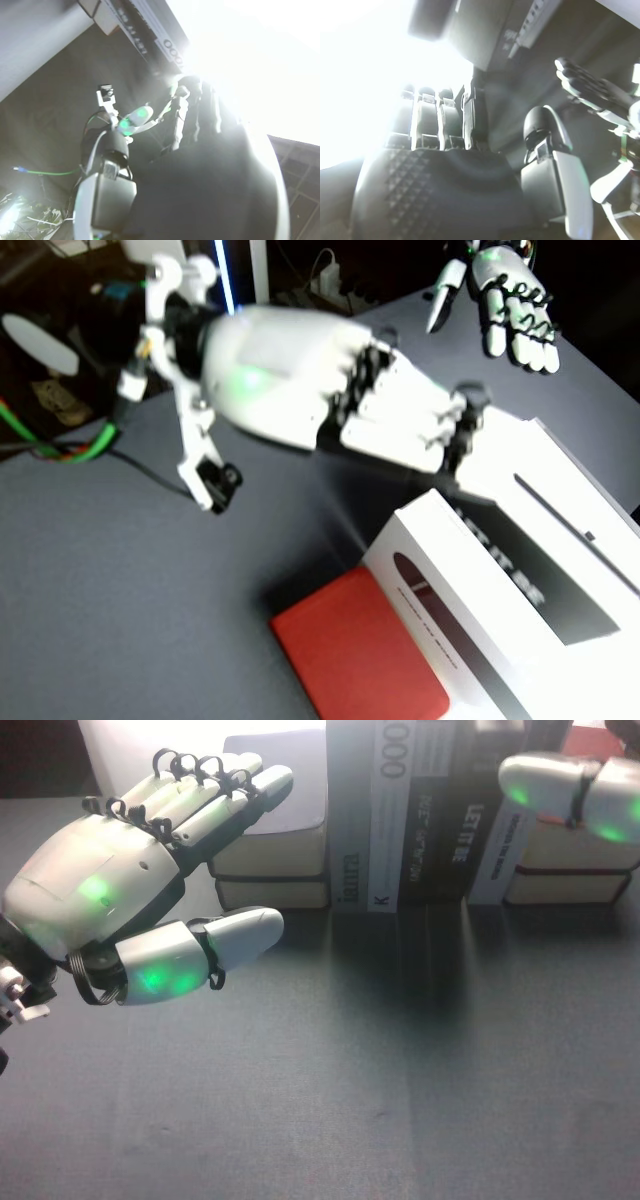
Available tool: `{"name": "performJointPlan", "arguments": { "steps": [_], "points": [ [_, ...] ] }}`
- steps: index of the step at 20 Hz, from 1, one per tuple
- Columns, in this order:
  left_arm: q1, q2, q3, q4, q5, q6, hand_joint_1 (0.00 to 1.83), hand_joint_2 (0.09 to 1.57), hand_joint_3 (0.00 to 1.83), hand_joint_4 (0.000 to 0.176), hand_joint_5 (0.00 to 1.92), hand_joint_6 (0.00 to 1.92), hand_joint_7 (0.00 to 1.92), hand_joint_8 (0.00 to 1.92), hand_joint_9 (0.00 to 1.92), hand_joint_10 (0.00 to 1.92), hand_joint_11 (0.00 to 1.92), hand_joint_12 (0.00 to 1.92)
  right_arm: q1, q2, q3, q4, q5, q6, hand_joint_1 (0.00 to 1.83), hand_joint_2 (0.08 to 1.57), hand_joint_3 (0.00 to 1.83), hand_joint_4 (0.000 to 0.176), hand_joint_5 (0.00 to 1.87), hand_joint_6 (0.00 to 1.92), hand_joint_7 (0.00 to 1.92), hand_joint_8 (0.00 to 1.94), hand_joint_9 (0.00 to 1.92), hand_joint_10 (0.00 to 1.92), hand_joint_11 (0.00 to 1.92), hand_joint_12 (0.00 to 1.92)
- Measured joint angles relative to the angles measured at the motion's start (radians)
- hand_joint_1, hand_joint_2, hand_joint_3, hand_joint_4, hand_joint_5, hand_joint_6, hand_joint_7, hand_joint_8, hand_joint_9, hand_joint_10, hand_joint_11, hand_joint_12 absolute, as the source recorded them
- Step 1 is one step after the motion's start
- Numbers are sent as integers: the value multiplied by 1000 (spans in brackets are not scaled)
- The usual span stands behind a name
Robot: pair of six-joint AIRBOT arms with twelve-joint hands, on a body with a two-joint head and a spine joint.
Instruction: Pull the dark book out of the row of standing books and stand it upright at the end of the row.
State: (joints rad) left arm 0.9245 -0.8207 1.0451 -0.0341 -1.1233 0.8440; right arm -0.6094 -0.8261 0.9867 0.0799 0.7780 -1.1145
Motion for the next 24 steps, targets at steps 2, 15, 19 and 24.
{"name": "performJointPlan", "arguments": {
  "steps": [2, 15, 19, 24],
  "points": [
    [10, 1, -4, -1, -5, 0, 0, 1346, 4, 46, 57, 21, 0, 0, 0, 0, 0, 0, -21, 22, -23, -25, 15, 11, 424, 1347, 1, 0, 529, 556, 50, 4, 0, 0, 0, 0],
    [28, 1, -8, -26, -23, 0, 86, 1386, 7, 49, 51, 1, 0, 0, 0, 0, 0, 0, -220, 126, -140, -204, 121, 210, 0, 1281, 0, 0, 465, 699, 64, 8, 0, 0, 0, 0],
    [28, 2, -8, -28, -31, 0, 160, 1373, 0, 46, 69, 4, 0, 0, 0, 0, 0, 0, -278, 143, -147, -279, 100, 336, 0, 1298, 0, 0, 466, 687, 44, 2, 0, 0, 0, 0],
    [28, 2, -8, -31, -31, 0, 273, 1355, 0, 59, 65, 2, 0, 0, 0, 0, 0, 0, -341, 143, -149, -373, 80, 481, 0, 1329, 5, 0, 371, 837, 146, 13, 0, 0, 0, 0]
  ]
}}
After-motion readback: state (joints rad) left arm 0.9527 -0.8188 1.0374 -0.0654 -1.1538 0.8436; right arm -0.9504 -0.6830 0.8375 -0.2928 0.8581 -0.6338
